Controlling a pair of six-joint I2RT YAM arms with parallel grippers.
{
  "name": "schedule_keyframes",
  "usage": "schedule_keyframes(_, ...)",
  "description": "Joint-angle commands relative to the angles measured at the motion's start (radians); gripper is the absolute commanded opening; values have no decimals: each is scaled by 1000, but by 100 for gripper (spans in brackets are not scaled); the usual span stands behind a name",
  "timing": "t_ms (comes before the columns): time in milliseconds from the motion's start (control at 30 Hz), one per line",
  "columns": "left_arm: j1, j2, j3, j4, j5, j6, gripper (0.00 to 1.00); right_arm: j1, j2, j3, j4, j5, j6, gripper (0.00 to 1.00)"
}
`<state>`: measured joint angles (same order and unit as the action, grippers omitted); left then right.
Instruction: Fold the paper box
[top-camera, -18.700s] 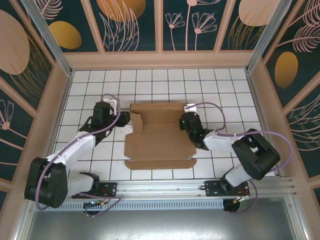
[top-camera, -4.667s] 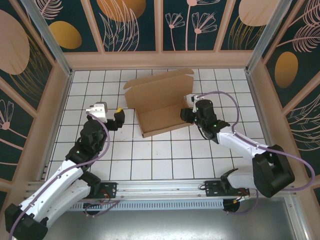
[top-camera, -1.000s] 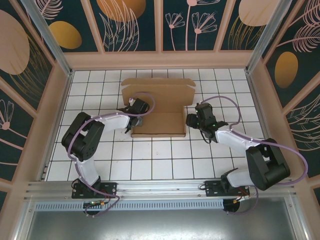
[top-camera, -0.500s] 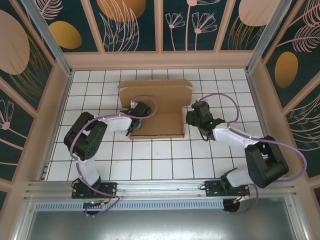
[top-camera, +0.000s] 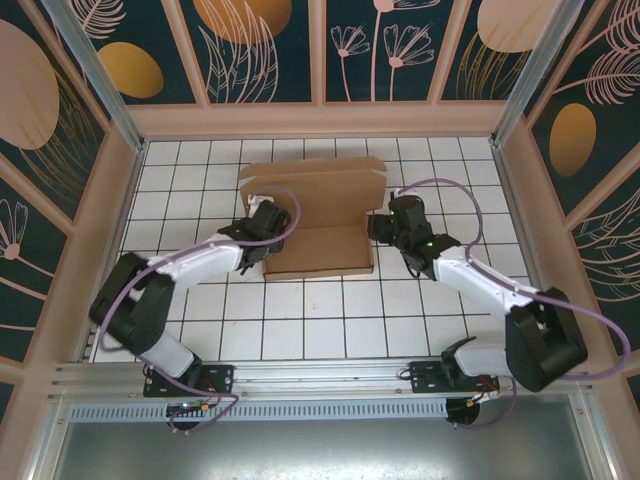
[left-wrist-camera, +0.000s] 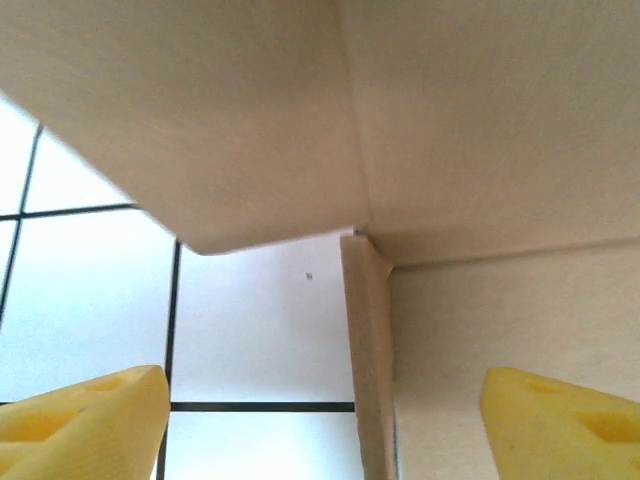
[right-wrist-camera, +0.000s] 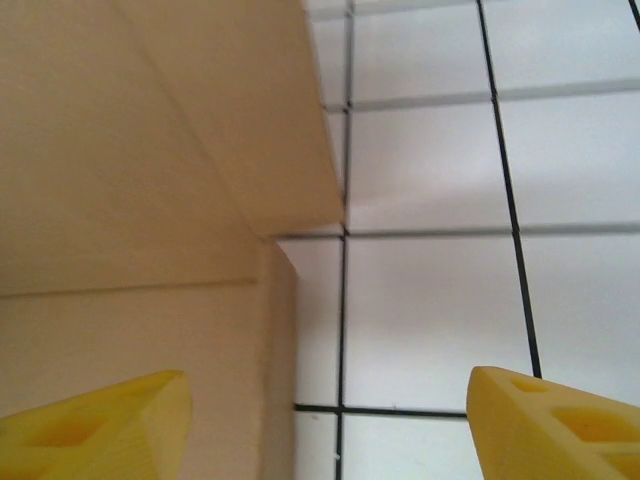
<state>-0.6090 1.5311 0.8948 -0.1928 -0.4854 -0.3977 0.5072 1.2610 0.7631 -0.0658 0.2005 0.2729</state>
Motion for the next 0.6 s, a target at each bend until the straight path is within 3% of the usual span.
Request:
schedule_keyframes(0, -5, -140, -85, 76, 23, -7, 83, -16, -89, 20, 108, -109, -108, 73)
schedule_keyframes(233, -5, -578, -336, 398, -3, 113, 86, -30, -173, 0, 299, -71, -294, 69)
schedule_keyframes(333, -5, -625, -387, 523, 169, 337, 81, -27, -198, -62, 483, -83, -443, 62)
schedule_keyframes(400, 10, -614, -388, 576, 120, 380, 81, -40, -194, -83, 550, -124, -519, 63)
schedule_keyframes(467, 90, -611, -404, 635, 183, 386, 81, -95, -172, -83, 573, -200, -546, 65)
schedule_keyframes(567, 215, -608, -445, 777, 301, 375, 82, -222, -151, -169, 738, -478, -590, 65)
